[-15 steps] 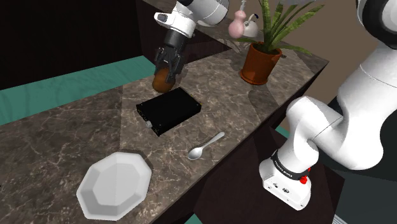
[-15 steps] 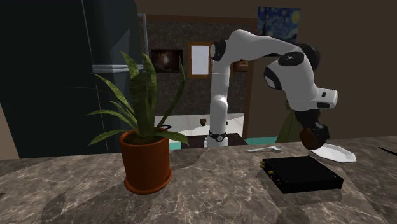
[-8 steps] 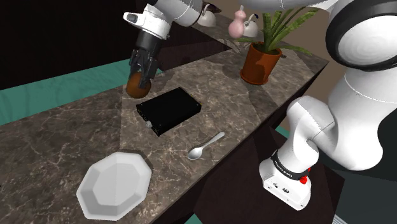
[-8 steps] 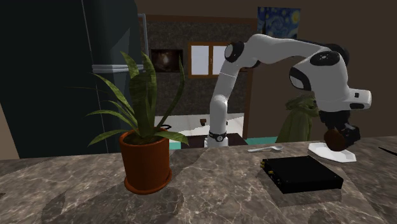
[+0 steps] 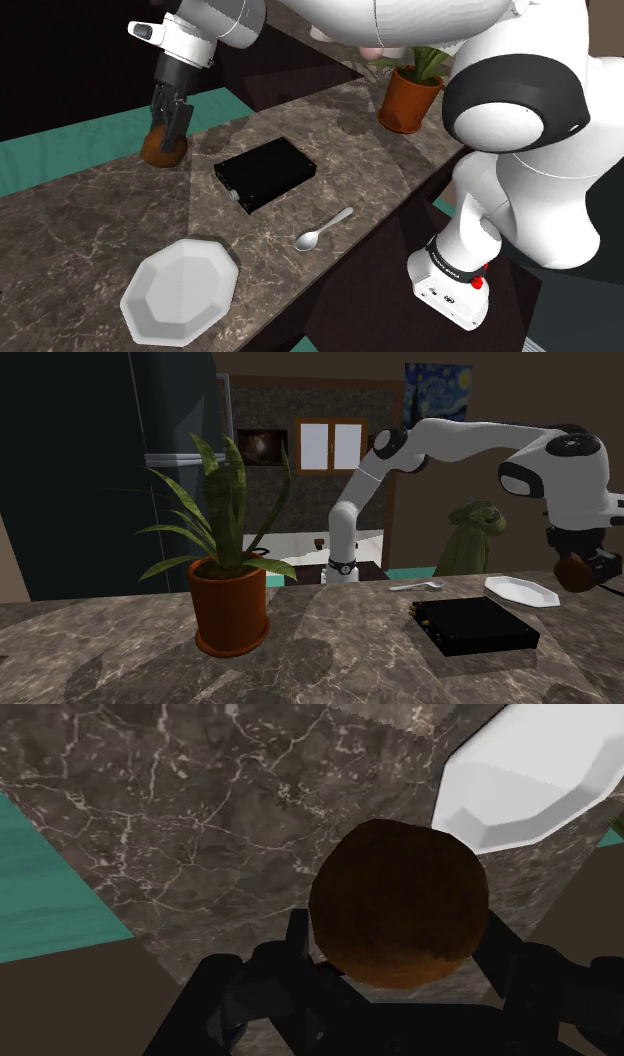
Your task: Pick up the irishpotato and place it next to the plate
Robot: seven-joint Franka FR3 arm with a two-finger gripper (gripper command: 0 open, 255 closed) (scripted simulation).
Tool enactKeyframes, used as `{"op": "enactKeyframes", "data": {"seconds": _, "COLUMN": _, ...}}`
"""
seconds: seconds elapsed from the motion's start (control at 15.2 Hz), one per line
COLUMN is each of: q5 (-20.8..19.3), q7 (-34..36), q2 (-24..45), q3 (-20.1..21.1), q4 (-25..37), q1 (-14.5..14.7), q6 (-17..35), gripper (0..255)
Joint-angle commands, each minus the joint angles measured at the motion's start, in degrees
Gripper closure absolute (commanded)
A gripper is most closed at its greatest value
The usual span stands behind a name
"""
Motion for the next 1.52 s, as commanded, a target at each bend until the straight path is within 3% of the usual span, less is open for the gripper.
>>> {"op": "enactKeyframes", "data": {"seconds": 0.0, "q5": 1.93, "q7": 2.26, "q2": 3.85, "q3": 1.77, "q4": 5.61, "q1": -1.99, "q6": -1.11, "gripper": 255}}
{"op": "enactKeyframes", "data": {"seconds": 0.4, "q5": 6.06, "q7": 10.62, "q2": 15.24, "q3": 6.36, "q4": 24.69, "q1": -8.25, "q6": -3.85, "gripper": 255}}
{"op": "enactKeyframes", "data": {"seconds": 1.45, "q5": 9.07, "q7": 4.19, "q2": 18.20, "q3": 8.31, "q4": 17.60, "q1": -6.84, "q6": 2.96, "gripper": 255}}
